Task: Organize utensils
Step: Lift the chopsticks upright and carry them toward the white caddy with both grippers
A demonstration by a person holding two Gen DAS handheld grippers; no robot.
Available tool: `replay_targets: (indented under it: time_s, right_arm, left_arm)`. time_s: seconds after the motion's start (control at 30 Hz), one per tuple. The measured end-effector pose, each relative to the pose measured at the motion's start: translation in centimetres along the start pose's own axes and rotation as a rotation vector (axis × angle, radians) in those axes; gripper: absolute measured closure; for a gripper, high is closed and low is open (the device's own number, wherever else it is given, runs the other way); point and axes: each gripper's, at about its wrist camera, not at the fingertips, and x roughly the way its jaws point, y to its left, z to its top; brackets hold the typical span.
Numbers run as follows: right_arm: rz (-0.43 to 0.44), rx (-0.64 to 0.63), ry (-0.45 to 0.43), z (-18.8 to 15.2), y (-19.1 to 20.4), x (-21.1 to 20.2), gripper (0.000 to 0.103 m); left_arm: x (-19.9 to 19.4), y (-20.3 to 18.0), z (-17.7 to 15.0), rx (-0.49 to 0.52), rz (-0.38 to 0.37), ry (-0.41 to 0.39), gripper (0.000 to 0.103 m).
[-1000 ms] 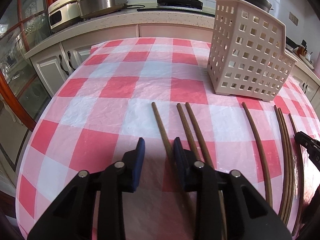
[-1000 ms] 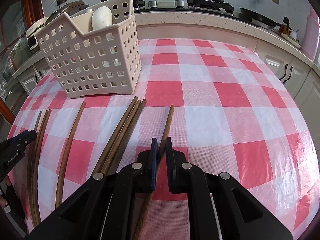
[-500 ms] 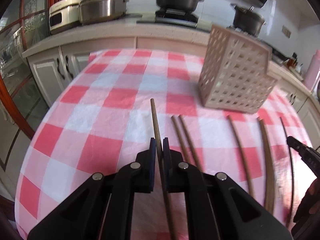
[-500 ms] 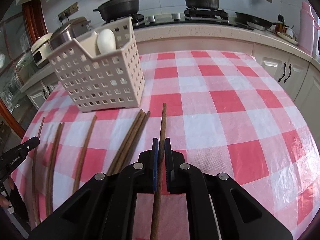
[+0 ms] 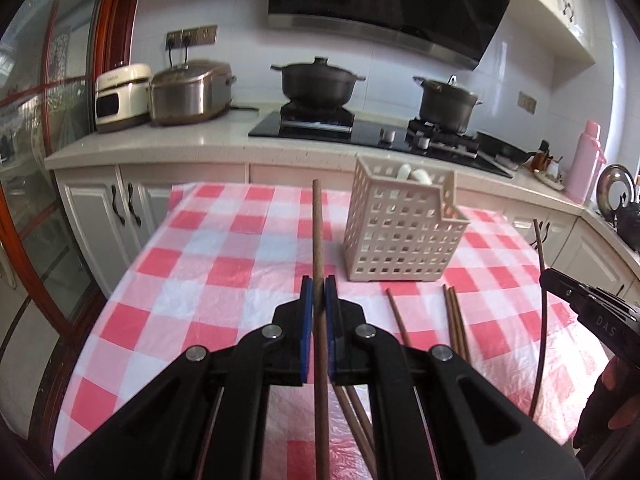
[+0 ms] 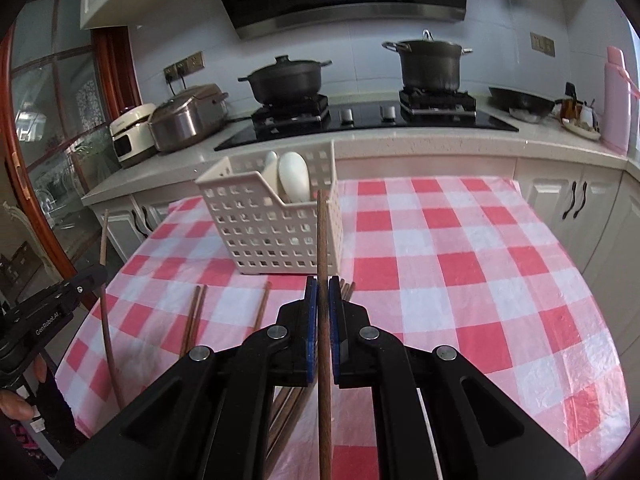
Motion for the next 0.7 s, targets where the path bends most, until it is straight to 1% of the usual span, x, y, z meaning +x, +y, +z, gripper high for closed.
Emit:
replay_targets:
  time_s: [0.27, 0.47, 0.7]
  right_arm:
    - [0.022, -0.028, -0.054, -0.1, 1.2, -3.3, 0.097]
    - [0.034, -0.048, -0.103, -0.2, 2.0, -5.5, 0.097]
    - [0.046, -0.069, -0.135, -0.4, 2.9, -7.0, 0.097]
  left_arm:
    - [-3.6, -0.5, -0.1, 0.003, -0.011, -0.079, 0.097]
    - [-5.5, -1.2, -0.3, 0.028, -0.019, -0.118, 0.097]
    - [-7.1, -2.2, -0.6, 0.053, -0.025, -0.154, 0.097]
